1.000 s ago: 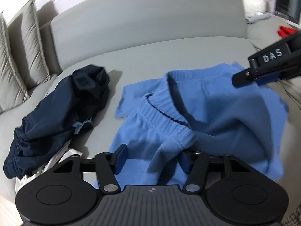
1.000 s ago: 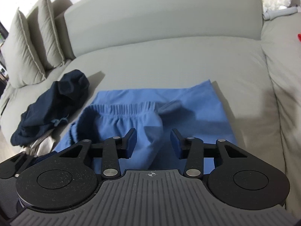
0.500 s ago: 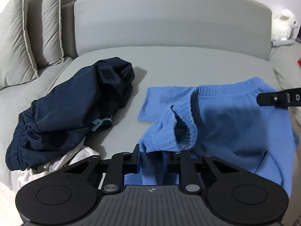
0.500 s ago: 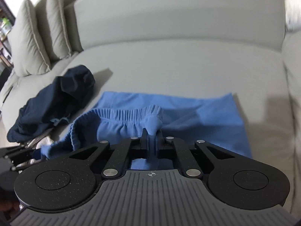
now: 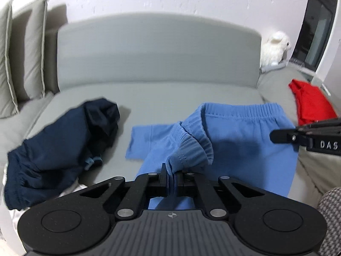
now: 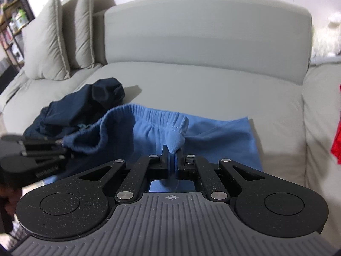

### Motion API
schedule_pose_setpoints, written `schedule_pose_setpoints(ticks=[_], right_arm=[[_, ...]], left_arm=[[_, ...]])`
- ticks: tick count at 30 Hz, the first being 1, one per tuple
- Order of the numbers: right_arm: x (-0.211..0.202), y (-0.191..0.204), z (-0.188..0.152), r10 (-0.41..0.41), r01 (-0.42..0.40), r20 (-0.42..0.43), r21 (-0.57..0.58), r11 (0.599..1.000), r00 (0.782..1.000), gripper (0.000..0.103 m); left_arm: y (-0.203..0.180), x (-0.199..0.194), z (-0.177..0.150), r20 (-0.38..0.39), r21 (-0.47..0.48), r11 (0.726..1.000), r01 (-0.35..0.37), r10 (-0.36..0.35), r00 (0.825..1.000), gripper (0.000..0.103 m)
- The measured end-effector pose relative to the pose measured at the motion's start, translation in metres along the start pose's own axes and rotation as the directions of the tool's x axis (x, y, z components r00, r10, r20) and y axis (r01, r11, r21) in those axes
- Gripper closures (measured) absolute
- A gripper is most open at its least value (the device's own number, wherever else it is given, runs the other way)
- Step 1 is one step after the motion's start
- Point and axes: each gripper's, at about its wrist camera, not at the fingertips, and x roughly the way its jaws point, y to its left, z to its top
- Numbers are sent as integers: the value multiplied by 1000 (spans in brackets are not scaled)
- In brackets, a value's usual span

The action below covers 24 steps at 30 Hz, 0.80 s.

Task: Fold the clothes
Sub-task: 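Lift the sweatpants high by the waistband with both grippers, letting legs hang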

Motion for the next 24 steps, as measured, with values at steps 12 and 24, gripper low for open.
schedule_pose_setpoints(ticks=[12,24], right_arm=[[-87,18,-19,-79,84,154,-22,996,985,100],[-215,27,10,-148,219,450,-110,970,881,100]], left_arm=[[1,-84,18,149,-112,993,-30,46,988,100],[-30,-188,80,421,-34,999,2,12,907,101]])
